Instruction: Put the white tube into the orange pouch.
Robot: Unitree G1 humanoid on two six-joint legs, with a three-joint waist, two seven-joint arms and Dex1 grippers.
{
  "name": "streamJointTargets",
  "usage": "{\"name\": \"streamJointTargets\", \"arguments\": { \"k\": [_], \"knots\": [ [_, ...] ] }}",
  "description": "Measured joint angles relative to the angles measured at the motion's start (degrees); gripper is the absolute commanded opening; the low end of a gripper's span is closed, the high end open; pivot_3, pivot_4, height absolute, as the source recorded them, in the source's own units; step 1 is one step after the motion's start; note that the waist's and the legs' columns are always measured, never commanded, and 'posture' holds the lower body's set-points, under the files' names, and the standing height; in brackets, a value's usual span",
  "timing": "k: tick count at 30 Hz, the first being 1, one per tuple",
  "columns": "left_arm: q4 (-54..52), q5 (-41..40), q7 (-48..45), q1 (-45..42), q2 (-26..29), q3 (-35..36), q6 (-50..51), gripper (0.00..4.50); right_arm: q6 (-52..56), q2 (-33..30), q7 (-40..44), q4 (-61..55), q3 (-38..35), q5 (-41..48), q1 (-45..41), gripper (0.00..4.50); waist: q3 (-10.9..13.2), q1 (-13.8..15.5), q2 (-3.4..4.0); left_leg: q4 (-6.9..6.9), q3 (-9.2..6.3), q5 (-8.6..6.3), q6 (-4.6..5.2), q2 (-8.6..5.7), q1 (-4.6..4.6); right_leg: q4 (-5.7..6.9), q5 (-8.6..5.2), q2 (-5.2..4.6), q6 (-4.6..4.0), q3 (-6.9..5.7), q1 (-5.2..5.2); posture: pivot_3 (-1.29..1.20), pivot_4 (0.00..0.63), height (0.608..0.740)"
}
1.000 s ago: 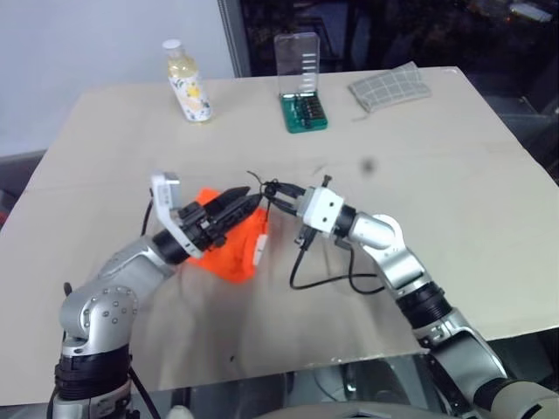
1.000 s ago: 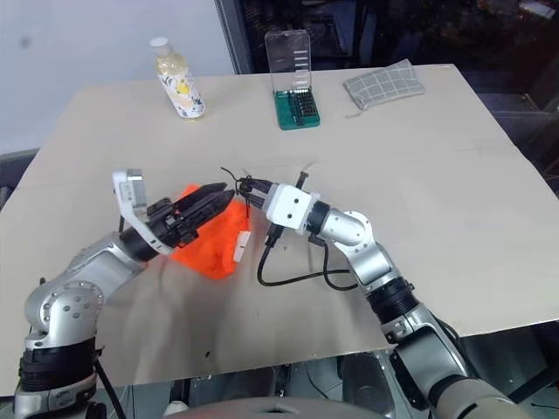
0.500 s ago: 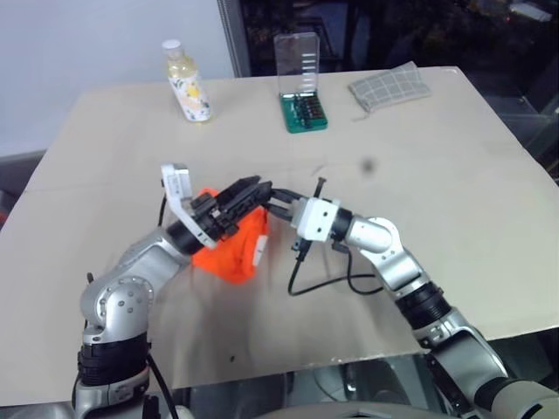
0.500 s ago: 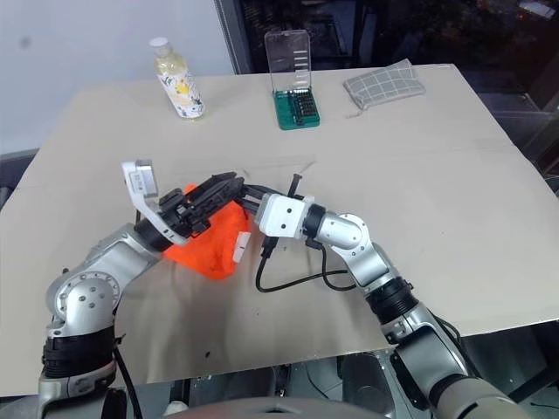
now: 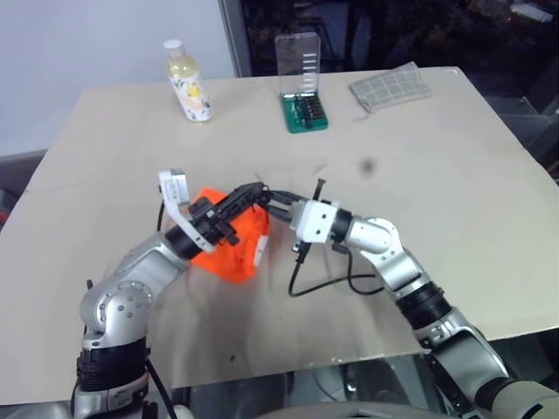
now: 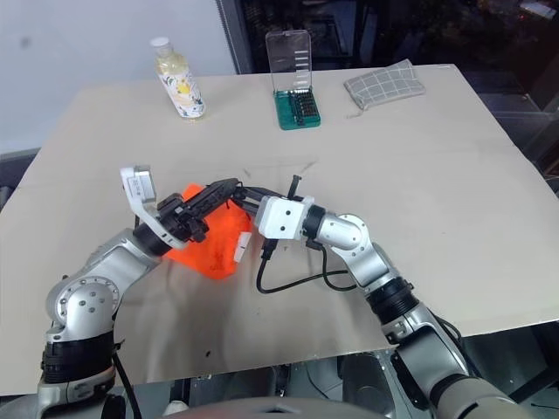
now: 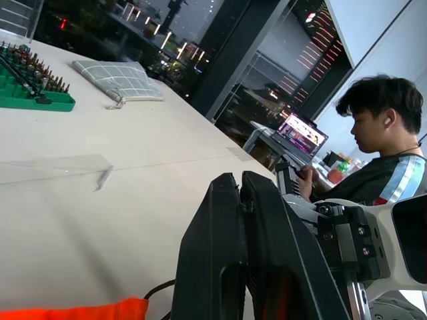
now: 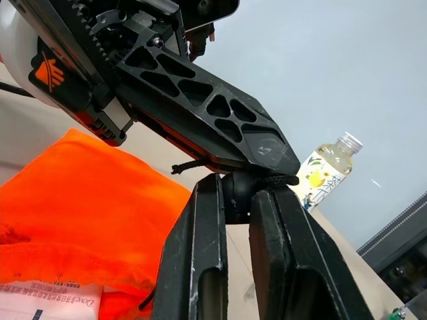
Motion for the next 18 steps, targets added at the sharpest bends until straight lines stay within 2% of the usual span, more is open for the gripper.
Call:
{"name": "streamJointTargets", "arguments": {
  "k": [6, 18],
  "knots": [
    [1.66, -3.66, 3.55, -4.18, -1.98, 0.62, 1.14, 0.07, 1.64, 0.27, 0.07, -0.02, -0.02, 0.36, 0.01, 0.04, -0.01, 0.17, -0.03, 0.12, -0.04, 0.00, 0.00, 0.00, -0.03, 0.08, 0.00, 0.00, 0.00, -0.03, 0.01, 0.00, 0.150, 0.740],
    [3.08, -13.11, 11.40, -13.74, -2.15, 5.16, 2.58, 0.07, 8.96, -0.16, 3.48, -0.05, 1.03, 2.07, 2.39, 0.04, -0.01, 0.07, -0.06, 0.41, -0.02, 0.00, 0.00, -0.04, -0.02, 0.30, 0.00, -0.01, 0.00, 0.01, 0.03, 0.00, 0.150, 0.740]
  ]
}}
